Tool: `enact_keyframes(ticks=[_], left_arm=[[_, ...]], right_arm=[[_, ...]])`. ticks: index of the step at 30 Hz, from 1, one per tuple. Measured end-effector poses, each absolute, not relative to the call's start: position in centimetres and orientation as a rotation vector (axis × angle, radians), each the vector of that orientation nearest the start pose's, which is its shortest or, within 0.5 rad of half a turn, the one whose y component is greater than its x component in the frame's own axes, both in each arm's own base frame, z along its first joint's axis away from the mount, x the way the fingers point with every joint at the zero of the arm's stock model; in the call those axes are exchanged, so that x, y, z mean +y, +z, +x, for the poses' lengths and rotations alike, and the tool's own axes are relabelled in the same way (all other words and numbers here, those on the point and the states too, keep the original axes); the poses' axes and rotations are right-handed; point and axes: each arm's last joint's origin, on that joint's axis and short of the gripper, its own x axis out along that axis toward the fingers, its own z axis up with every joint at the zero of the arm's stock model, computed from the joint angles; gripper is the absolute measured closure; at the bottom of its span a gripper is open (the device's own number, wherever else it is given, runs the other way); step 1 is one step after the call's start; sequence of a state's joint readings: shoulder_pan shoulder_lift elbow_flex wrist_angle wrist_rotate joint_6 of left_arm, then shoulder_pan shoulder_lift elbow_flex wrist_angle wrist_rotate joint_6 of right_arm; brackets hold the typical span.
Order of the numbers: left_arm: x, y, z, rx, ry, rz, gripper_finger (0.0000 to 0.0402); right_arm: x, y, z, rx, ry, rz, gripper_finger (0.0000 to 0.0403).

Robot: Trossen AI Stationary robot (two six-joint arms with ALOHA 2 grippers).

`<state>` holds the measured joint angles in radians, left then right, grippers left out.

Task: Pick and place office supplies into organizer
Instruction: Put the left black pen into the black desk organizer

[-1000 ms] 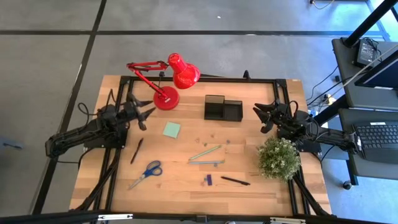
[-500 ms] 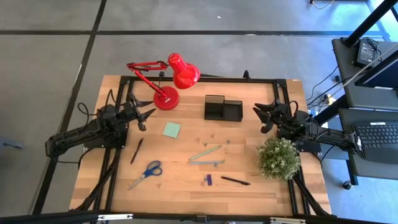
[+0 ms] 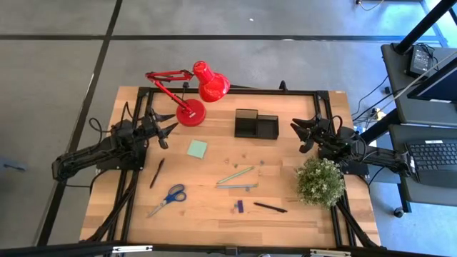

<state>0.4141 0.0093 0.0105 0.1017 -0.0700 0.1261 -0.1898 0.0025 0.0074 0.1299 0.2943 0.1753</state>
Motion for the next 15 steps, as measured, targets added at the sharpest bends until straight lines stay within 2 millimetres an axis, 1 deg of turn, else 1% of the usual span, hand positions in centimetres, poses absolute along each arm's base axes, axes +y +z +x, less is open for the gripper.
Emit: enact_keyframes(ticks=[8, 11, 13, 15], left_arm=[[4.1, 17.6, 8.8, -0.081, 0.485, 0.106, 0.0238], [4.0, 17.8, 8.9, -0.097, 0.438, 0.111, 0.0238], [3.8, 18.4, 8.8, -0.130, 0.383, 0.123, 0.0238], [3.5, 19.5, 8.7, -0.144, 0.335, 0.130, 0.0238]], right_arm=[[-2.6, 17.8, 9.2, -0.178, -0.470, 0.179, 0.0276], [-2.6, 17.8, 9.2, -0.178, -0.470, 0.178, 0.0276], [-2.6, 17.8, 9.2, -0.178, -0.470, 0.178, 0.0276], [-2.6, 17.8, 9.2, -0.178, -0.470, 0.179, 0.0276]])
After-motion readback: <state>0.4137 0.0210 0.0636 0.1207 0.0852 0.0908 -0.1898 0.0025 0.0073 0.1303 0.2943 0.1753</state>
